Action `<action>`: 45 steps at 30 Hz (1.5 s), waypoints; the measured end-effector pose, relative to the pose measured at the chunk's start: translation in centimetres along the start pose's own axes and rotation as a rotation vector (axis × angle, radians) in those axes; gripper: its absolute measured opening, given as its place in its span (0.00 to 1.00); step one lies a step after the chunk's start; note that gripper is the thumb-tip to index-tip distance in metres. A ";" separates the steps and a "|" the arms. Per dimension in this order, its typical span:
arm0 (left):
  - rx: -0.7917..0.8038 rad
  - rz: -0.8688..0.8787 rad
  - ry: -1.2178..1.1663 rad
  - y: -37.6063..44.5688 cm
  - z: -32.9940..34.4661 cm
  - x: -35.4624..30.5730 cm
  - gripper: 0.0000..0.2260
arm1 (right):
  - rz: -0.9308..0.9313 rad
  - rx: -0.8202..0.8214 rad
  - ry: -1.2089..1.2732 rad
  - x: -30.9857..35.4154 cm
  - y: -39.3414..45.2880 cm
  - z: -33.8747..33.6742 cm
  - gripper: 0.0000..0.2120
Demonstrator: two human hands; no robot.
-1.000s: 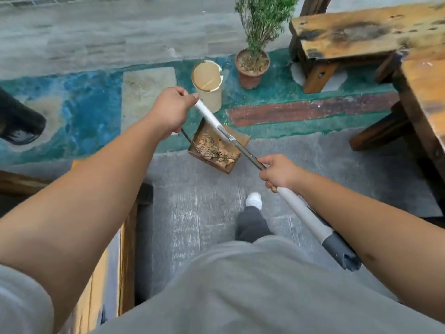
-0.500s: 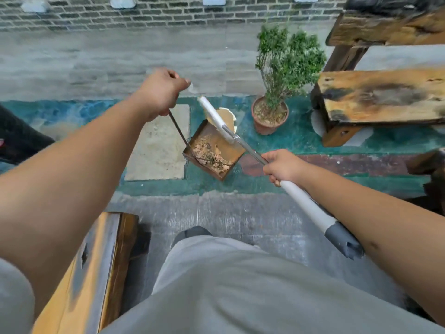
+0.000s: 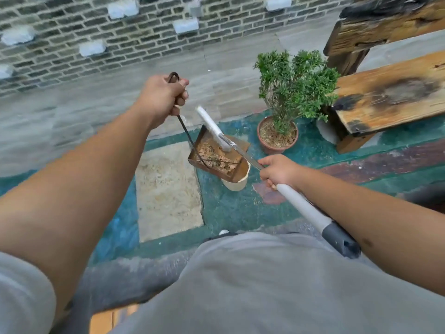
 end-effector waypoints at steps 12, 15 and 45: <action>0.209 0.225 0.455 11.6 1.5 -0.8 0.12 | 0.114 -0.070 0.166 2.2 5.5 0.7 0.25; 0.236 0.301 0.503 13.0 2.0 -0.2 0.12 | 0.168 -0.074 0.179 2.3 5.8 0.6 0.28; 0.423 0.681 0.787 15.4 5.9 2.5 0.16 | 0.315 -0.082 0.530 0.5 9.2 5.3 0.28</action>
Point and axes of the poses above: each hand's wrist, its own y-axis towards the middle knuckle, its own z-axis out of the palm, x = y × z, the point moved 2 cm from there along y, towards the middle knuckle, and after that the axes turned 7 degrees about -x, right-handed, at the moved point
